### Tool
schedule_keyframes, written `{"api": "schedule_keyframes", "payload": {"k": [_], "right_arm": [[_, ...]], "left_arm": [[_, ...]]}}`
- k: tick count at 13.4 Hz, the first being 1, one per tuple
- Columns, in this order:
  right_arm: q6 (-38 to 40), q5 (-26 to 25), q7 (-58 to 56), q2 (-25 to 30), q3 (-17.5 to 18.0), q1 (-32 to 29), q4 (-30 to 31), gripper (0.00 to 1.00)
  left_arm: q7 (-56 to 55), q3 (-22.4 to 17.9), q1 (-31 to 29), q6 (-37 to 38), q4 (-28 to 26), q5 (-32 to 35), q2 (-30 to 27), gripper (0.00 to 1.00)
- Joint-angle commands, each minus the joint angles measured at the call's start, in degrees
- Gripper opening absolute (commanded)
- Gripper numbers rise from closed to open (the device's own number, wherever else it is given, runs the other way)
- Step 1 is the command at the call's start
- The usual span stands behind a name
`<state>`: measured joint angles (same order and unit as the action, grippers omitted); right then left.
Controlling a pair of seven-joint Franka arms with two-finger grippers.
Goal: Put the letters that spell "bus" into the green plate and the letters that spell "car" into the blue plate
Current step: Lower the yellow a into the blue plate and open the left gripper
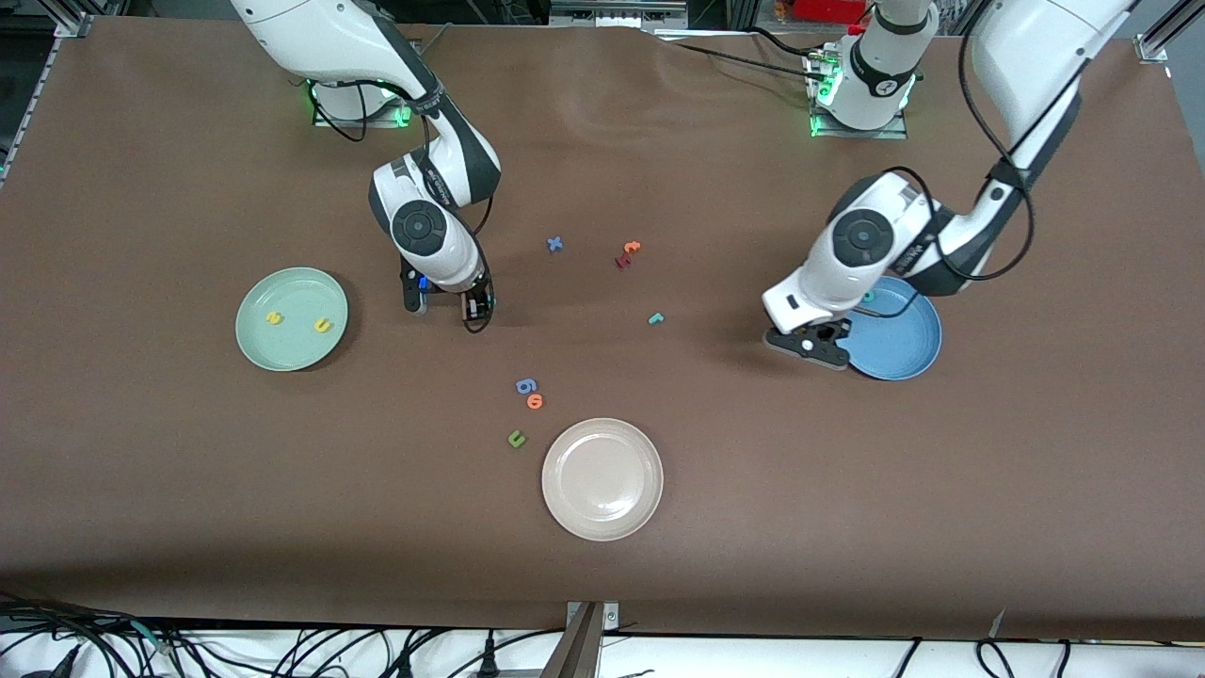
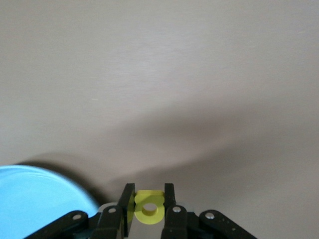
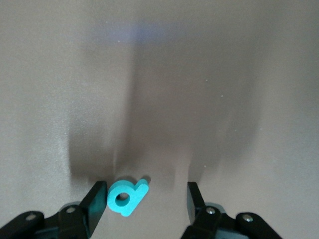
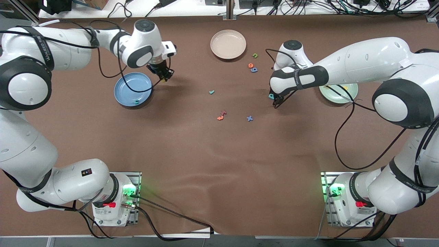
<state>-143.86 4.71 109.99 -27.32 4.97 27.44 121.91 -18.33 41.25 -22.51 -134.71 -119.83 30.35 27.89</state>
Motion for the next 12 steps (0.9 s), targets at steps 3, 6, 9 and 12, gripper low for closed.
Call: {"api": "schedule_keyframes", "payload": {"k": [3, 6, 9, 12], "right_arm": [[-6.43, 0.30, 1.37, 1.57, 0.04, 0.34, 4.04, 0.73], [-7.66, 0.30, 1.80, 1.13, 0.13, 0.42, 4.04, 0.73], [-7.76, 0.21, 1.72, 1.04, 0.13, 1.04, 3.95, 0.54], [-7.76, 0.21, 0.75, 1.04, 0.13, 1.04, 3.95, 0.27]], "left_arm": [[7.95, 1.64, -8.59, 1.82, -1.45, 1.20, -1.60, 0.15], [9.09, 7.94, -16.74, 3.04, -3.65, 1.20, -2.49, 0.15], [11.56, 14.46, -26.77, 3.22, -6.46, 1.37, -2.49, 0.17], [10.86, 15.79, -28.56, 3.49, -6.91, 1.38, -2.31, 0.76]]}}
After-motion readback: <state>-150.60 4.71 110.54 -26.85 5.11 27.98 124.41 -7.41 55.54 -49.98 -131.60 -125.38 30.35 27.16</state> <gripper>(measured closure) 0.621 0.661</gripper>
